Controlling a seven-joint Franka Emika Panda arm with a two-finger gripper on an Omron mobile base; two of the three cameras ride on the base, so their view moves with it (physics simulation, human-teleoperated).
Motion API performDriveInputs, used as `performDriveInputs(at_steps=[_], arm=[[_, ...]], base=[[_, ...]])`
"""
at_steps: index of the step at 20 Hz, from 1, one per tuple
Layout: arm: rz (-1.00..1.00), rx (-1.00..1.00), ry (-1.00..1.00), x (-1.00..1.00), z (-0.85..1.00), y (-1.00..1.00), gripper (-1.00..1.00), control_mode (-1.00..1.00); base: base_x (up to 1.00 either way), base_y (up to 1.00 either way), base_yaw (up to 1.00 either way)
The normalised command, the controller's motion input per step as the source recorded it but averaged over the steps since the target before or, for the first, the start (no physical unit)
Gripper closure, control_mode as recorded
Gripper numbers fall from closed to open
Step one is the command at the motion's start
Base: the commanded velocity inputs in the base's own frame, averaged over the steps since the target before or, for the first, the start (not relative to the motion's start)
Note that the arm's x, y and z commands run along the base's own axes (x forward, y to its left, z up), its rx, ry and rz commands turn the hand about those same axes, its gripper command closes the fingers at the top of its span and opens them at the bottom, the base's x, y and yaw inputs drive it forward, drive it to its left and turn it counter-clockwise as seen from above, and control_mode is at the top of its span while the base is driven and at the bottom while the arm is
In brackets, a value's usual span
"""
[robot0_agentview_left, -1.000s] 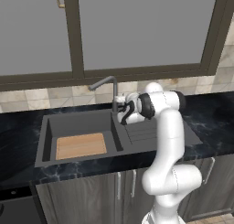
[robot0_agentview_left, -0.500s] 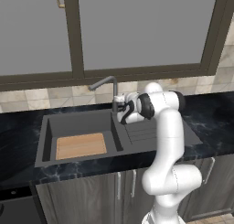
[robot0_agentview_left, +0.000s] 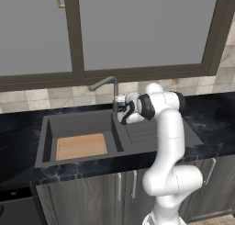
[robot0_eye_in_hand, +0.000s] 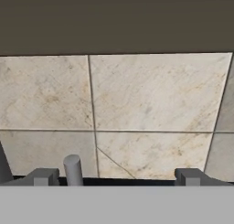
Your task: Turn on the sink faucet with hot water and rinse the cutting board for ten seconds, then turn off the faucet. Push the cutting board to reach the water if necessary.
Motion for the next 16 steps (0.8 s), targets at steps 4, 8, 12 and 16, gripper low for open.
performDriveInputs(at_steps=[4, 8, 12, 16], arm=[[0.00, 0.00, 0.00, 0.02, 0.00, 0.00, -1.00, -1.00], [0.00, 0.00, 0.00, 0.02, 0.00, 0.00, -1.00, -1.00], [0.00, 0.00, 0.00, 0.03, 0.00, 0.00, -1.00, -1.00], [0.00, 0.00, 0.00, 0.07, 0.00, 0.00, -1.00, -1.00]], base=[[0.00, 0.00, 0.00], [0.00, 0.00, 0.00], [0.00, 0.00, 0.00], [0.00, 0.00, 0.00]])
